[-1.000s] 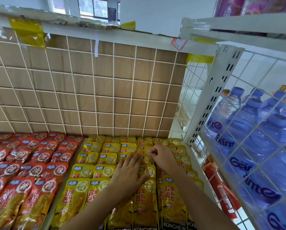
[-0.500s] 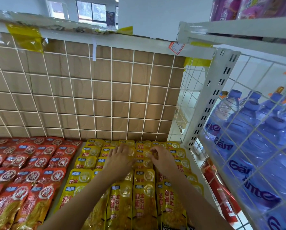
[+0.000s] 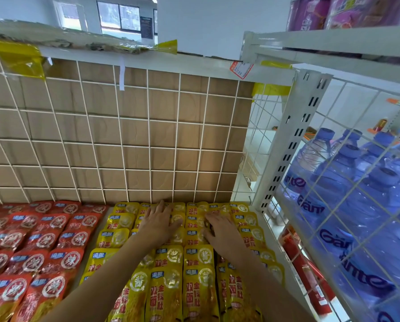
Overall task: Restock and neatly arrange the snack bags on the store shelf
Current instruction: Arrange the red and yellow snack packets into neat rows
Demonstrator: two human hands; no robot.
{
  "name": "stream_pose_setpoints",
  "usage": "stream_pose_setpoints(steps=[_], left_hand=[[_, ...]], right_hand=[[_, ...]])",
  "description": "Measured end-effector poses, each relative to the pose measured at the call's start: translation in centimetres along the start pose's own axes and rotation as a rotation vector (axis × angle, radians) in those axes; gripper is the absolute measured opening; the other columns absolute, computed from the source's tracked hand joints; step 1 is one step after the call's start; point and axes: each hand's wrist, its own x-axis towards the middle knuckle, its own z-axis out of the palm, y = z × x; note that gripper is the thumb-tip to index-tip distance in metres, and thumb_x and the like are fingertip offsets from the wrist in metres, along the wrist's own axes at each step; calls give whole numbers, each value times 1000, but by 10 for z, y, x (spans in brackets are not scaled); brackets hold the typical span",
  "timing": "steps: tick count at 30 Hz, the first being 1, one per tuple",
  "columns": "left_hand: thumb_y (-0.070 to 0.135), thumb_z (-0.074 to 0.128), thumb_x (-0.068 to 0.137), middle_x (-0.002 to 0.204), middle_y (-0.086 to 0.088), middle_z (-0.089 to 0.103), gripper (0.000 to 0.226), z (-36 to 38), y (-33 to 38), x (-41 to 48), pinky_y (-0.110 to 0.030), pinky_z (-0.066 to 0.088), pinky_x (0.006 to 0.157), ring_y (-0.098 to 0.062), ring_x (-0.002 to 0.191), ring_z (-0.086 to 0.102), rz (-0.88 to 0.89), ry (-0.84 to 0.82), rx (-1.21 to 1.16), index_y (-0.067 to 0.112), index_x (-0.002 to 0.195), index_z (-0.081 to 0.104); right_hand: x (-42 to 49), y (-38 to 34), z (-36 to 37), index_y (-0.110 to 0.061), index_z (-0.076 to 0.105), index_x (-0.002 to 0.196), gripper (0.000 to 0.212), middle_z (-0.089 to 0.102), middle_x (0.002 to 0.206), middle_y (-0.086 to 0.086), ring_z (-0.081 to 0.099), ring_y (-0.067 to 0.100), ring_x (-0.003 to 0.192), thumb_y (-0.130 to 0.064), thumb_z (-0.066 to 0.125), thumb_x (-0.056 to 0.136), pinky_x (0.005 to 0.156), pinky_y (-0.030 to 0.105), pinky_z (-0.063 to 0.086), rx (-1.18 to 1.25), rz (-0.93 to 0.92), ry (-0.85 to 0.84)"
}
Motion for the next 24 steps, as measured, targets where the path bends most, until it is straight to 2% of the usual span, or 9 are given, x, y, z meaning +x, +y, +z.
stream_pose_setpoints(steps=[6, 11, 14, 16, 20, 24], left_hand=[[53, 29, 96, 158, -6, 0, 63, 0, 1, -1, -37, 5, 117, -25, 144, 6, 18, 14, -11, 22, 148, 13], [44, 36, 97, 157, -4, 9, 59, -3, 10, -2, -37, 15, 115, -25, 142, 15, 128, 98, -42, 21, 148, 18], [38, 39, 97, 154, 1, 19, 54, -4, 26, -1, -35, 18, 113, -21, 139, 23, 263, 86, -69, 22, 146, 23], [35, 38, 98, 154, 1, 18, 52, -4, 40, 0, -33, 16, 112, -20, 139, 22, 355, 52, -39, 22, 146, 23], [33, 36, 99, 153, 2, 23, 48, 0, 63, 5, -35, 15, 115, -18, 140, 20, 526, -14, 29, 24, 145, 27], [38, 39, 97, 149, 5, 30, 45, 6, 75, 10, -38, 17, 112, -19, 137, 24, 552, -54, 58, 25, 140, 36]], right_hand=[[-1, -1, -5, -18, 26, 145, 54, 28, 152, -2, 17, 14, 142, -39, 39, 97, 116, 33, 6, -13, -7, -29], [-11, 1, -20, -16, 37, 140, 48, 45, 139, 2, 41, 20, 128, -33, 45, 96, 106, 32, 33, 215, 89, 148], [-25, 12, -33, -20, 46, 134, 40, 53, 128, 1, 50, 21, 119, -30, 47, 95, 98, 33, 42, 257, 170, 240], [-36, 20, -39, -23, 50, 131, 37, 55, 127, -1, 52, 18, 116, -31, 48, 95, 95, 34, 44, 281, 202, 254], [-56, 32, -44, -24, 57, 121, 29, 60, 115, -4, 56, 12, 103, -28, 51, 93, 84, 27, 45, 229, 223, 227], [-69, 36, -48, -25, 61, 117, 26, 60, 108, -7, 56, 10, 97, -26, 54, 91, 79, 23, 42, 173, 207, 220]])
